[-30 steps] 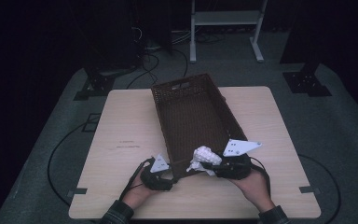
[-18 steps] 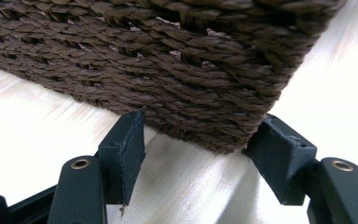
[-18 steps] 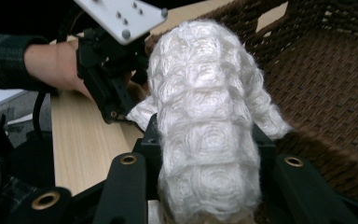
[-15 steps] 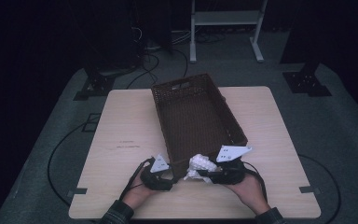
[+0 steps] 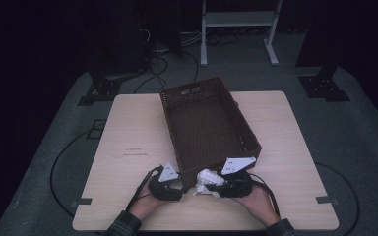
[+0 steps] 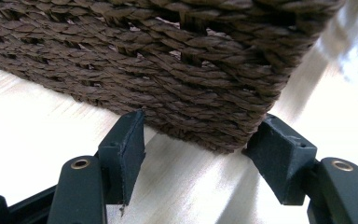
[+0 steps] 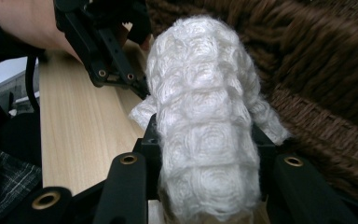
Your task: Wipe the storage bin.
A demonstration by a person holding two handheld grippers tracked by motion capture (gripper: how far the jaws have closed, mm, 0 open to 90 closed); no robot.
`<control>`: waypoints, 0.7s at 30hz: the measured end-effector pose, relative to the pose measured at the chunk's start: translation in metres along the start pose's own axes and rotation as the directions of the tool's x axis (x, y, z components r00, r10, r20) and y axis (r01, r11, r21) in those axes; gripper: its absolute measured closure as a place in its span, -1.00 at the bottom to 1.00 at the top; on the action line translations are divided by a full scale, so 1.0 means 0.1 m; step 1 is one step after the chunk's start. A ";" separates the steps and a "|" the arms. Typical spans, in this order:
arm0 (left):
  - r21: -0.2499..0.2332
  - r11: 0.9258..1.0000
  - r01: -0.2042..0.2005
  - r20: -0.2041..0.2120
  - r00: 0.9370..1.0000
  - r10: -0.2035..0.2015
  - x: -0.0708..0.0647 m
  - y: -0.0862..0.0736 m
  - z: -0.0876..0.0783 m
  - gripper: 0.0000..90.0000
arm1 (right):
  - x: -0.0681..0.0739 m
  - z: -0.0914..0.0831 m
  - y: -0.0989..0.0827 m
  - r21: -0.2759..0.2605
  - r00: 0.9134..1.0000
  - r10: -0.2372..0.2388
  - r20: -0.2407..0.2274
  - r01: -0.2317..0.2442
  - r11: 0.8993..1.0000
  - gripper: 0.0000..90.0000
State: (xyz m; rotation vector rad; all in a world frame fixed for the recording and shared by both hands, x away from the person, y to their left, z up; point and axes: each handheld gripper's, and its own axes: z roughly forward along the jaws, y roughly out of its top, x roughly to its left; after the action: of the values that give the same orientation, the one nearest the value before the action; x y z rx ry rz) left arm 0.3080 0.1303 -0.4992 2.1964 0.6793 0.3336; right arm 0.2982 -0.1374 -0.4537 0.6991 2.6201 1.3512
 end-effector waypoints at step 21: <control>0.003 1.000 -0.003 0.000 1.000 0.003 0.00 0.00 0.00 -0.19 | 0.01 0.15 -0.04 0.050 1.000 0.006 -0.013 -0.005 0.999 0.36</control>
State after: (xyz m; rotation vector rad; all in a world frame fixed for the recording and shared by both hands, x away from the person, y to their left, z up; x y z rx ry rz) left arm 0.3082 0.1305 -0.4991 2.2005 0.6763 0.3343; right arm 0.3004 -0.1277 -0.4663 0.7069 2.6728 1.3000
